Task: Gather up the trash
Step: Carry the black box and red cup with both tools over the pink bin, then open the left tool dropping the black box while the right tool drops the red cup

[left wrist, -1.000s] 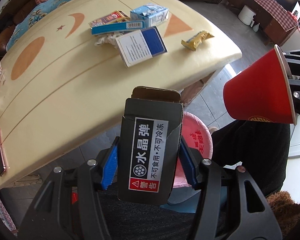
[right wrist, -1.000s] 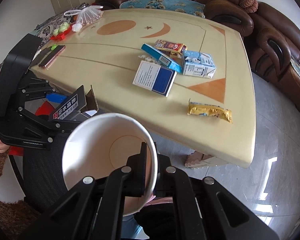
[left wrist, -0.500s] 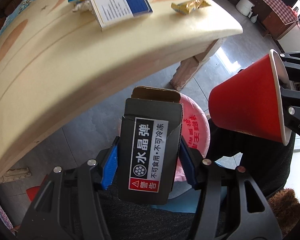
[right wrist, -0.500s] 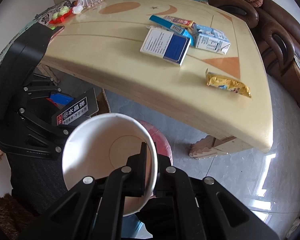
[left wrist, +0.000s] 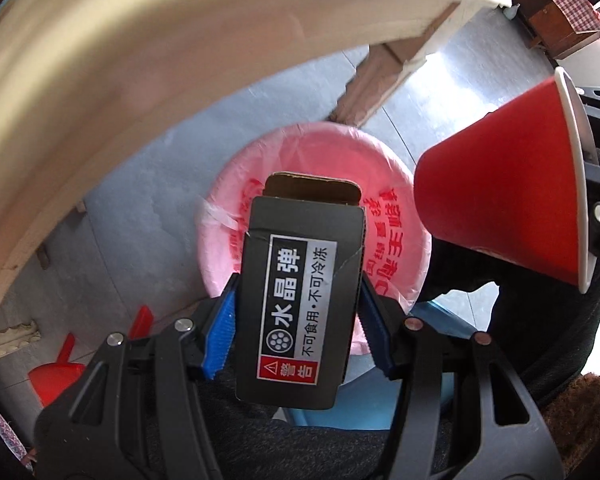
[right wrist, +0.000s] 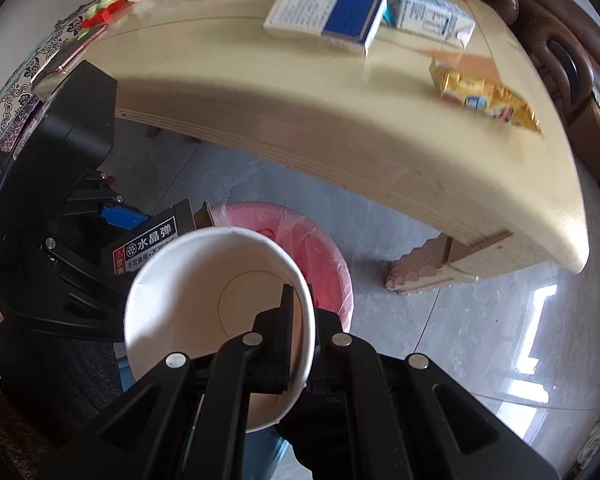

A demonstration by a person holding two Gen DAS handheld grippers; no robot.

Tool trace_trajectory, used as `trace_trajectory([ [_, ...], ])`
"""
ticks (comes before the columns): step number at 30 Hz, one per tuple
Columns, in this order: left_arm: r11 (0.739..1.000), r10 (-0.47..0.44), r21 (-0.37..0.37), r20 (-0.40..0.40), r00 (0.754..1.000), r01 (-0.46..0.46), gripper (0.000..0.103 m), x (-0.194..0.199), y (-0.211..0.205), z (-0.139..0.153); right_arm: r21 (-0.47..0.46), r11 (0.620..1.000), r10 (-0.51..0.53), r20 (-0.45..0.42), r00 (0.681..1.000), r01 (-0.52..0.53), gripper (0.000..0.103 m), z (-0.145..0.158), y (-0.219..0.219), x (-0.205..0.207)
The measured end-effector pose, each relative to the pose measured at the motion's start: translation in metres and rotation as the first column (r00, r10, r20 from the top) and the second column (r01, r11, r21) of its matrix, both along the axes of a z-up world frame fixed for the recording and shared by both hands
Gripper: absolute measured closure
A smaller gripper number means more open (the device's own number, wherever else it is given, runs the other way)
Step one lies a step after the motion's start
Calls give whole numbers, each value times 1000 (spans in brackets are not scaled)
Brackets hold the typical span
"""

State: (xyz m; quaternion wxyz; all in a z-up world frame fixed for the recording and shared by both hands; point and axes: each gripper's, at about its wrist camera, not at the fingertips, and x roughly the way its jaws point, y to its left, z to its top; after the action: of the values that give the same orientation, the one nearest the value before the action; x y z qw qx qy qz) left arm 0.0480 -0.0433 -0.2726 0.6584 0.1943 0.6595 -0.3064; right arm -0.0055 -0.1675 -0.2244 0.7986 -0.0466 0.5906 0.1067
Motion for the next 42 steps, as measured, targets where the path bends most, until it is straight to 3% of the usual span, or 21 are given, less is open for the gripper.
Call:
trace_trajectory([
  [12, 999, 26, 31, -108, 994, -22, 47, 0, -8, -51, 12, 999, -47, -79, 996, 48, 98, -51, -9, 0],
  [25, 989, 143, 84, -283, 949, -124, 48, 20, -5, -113, 39, 996, -79, -154, 985, 85, 98, -107, -15, 10],
  [36, 982, 147, 159, -325, 934, -99, 47, 24, -19, -147, 24, 996, -74, -227, 971, 81, 98, -150, -14, 19],
  [39, 979, 153, 180, -340, 928, -96, 43, 25, -20, -156, 25, 996, -71, -245, 967, 80, 98, -158, -12, 21],
  [42, 973, 137, 221, -303, 943, -71, 36, 24, -19, -158, 25, 997, -62, -263, 963, 71, 98, -167, -10, 22],
])
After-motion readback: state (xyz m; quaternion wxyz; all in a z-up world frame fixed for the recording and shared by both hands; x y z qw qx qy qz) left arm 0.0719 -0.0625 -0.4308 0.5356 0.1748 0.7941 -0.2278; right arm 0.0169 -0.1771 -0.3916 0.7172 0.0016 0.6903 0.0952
